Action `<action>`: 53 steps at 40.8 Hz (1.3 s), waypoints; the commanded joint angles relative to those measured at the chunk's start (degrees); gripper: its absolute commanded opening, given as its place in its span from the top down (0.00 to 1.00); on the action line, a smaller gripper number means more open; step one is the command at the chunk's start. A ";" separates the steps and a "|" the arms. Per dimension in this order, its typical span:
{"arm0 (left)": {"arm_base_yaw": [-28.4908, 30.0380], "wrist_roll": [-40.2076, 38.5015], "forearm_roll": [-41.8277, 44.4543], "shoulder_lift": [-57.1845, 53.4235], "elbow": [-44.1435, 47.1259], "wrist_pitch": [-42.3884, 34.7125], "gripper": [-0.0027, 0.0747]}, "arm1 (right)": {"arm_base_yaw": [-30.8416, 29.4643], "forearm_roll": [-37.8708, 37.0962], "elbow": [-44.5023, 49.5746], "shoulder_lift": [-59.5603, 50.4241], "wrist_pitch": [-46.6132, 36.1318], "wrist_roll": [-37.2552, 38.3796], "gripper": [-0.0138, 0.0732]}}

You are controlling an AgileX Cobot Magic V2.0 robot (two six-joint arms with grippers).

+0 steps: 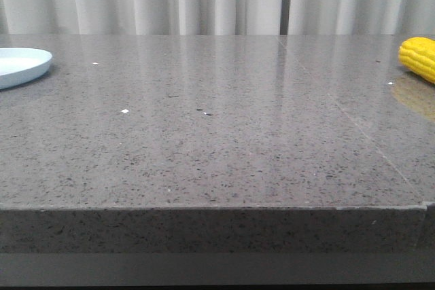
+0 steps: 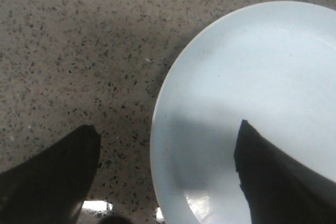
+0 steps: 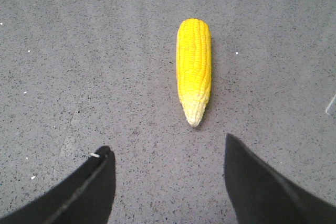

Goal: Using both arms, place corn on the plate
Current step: 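Lower the left gripper onto the rim of the white plate and grasp it, then lift the plate with the left gripper and carry it toward the table center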

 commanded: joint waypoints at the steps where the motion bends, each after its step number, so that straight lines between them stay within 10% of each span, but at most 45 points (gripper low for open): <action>1: 0.15 0.15 -2.03 -1.71 -2.01 -2.18 0.36 | -0.03 -0.79 -1.39 0.56 -3.86 -0.15 0.29; 30: -0.78 0.15 -2.27 0.77 -2.01 0.02 0.50 | -0.03 -0.79 -1.39 0.56 -3.86 -0.15 0.29; 42: -0.57 0.15 -2.05 0.77 -2.01 1.13 0.98 | -0.03 -0.79 -1.39 0.56 -3.86 -0.15 0.29; 53: -0.85 0.24 -5.10 -0.48 -4.58 5.18 0.99 | -0.03 -0.79 -1.39 0.56 -3.86 -0.15 0.29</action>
